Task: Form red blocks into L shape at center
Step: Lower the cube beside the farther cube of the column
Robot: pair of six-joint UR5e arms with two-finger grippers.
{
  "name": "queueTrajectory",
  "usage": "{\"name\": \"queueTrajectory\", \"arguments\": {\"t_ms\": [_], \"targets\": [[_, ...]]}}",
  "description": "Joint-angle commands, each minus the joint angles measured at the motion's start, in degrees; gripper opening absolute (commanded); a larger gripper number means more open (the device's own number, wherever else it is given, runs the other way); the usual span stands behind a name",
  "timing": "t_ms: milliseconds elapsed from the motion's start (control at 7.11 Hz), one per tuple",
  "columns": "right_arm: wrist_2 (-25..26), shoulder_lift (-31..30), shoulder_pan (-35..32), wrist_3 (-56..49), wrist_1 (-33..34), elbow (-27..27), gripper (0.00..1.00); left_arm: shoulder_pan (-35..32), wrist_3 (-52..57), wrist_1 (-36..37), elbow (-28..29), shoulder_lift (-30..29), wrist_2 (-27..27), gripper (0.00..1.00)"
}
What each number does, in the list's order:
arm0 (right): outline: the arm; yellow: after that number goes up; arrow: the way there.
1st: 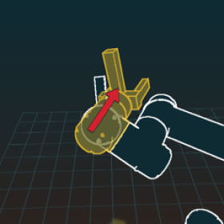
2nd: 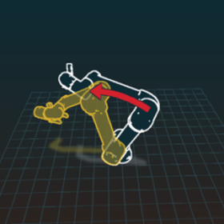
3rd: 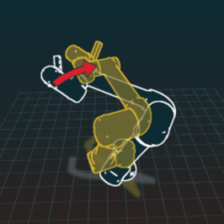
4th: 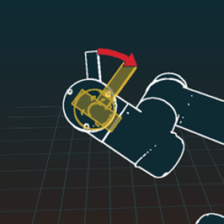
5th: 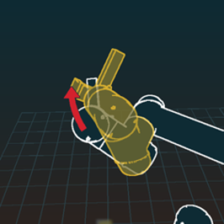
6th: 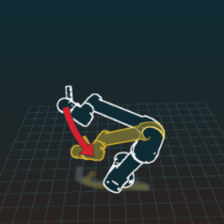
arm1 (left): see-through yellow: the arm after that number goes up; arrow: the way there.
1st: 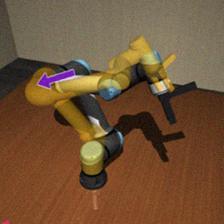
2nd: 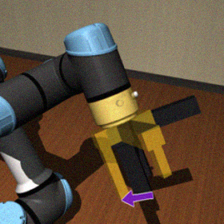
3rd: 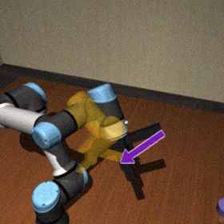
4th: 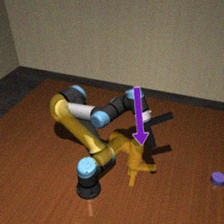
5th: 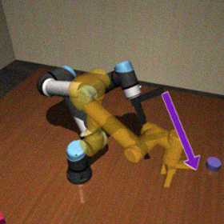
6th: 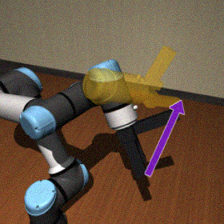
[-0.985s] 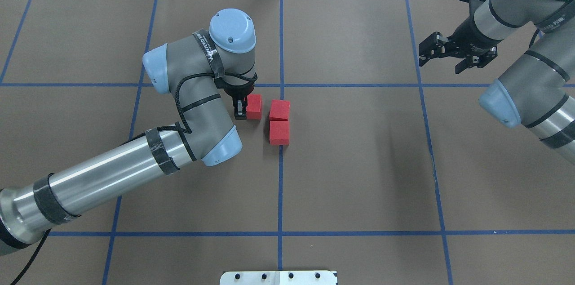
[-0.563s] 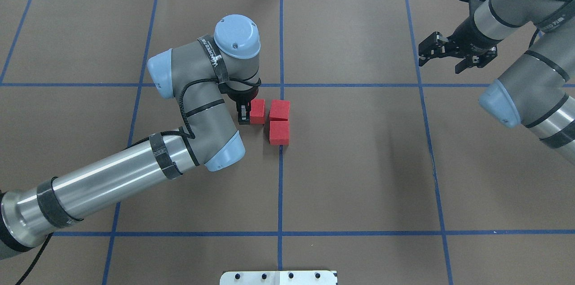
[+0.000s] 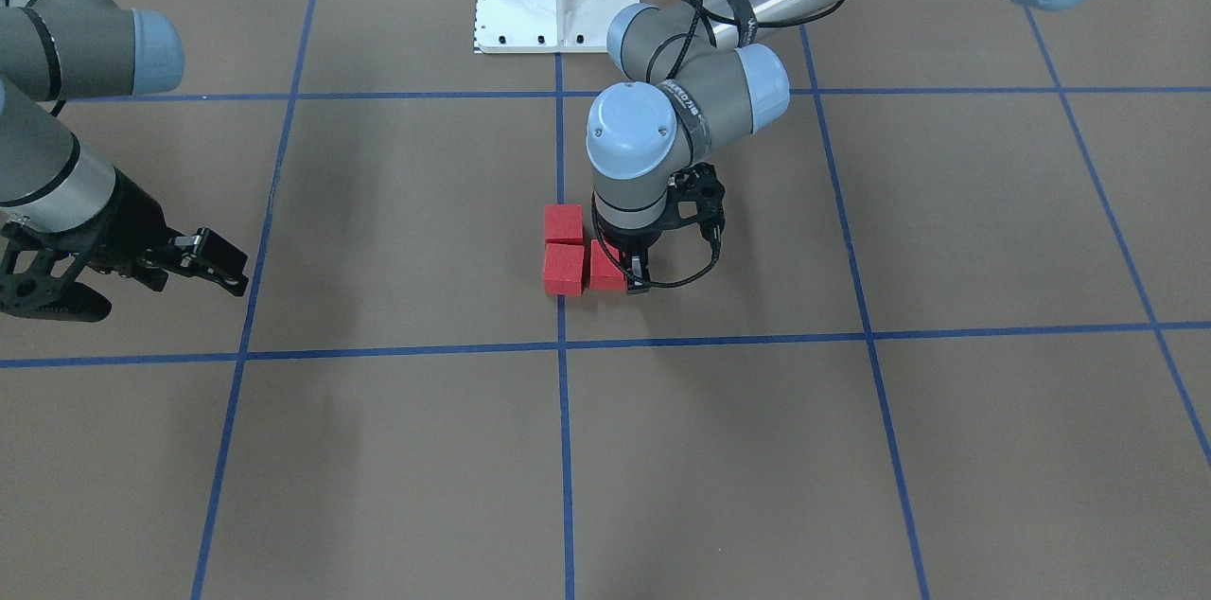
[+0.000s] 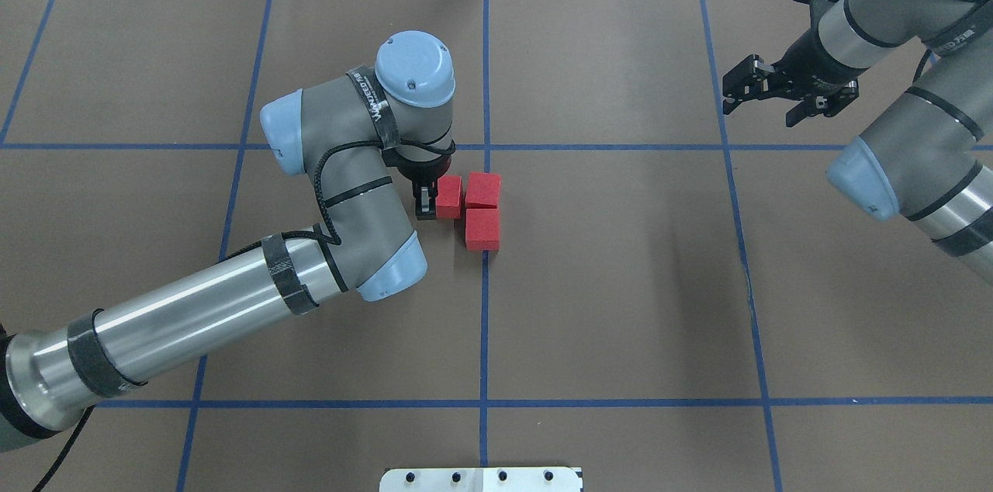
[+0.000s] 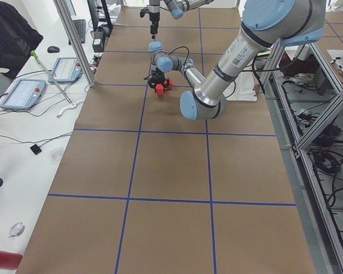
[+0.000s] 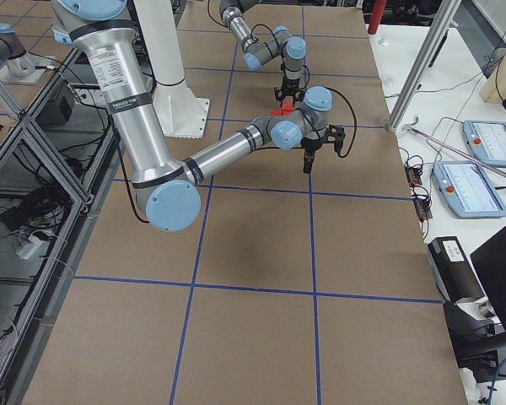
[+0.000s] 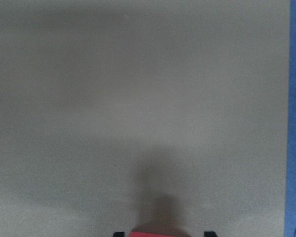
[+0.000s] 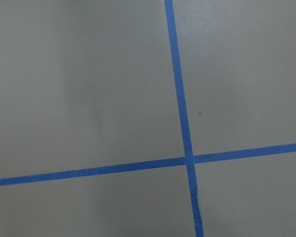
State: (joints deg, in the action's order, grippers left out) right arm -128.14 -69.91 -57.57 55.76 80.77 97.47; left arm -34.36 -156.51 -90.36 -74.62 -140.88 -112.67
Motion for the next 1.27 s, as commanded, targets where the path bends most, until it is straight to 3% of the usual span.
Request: {"name": "queueTrajectory", "arguments": {"t_ms": [0,1125], "targets": [[0.0,-0.05,0.0,-0.03,0.0,0.0,0.99,0.08,-0.29,0.0,-0.08,-0.01,-0.01,0.0],[0.0,-0.05,0.0,-0.03,0.0,-0.09,0.99,0.35,-1.08,0.0,0.09,-0.54,0.08,0.0]]}}
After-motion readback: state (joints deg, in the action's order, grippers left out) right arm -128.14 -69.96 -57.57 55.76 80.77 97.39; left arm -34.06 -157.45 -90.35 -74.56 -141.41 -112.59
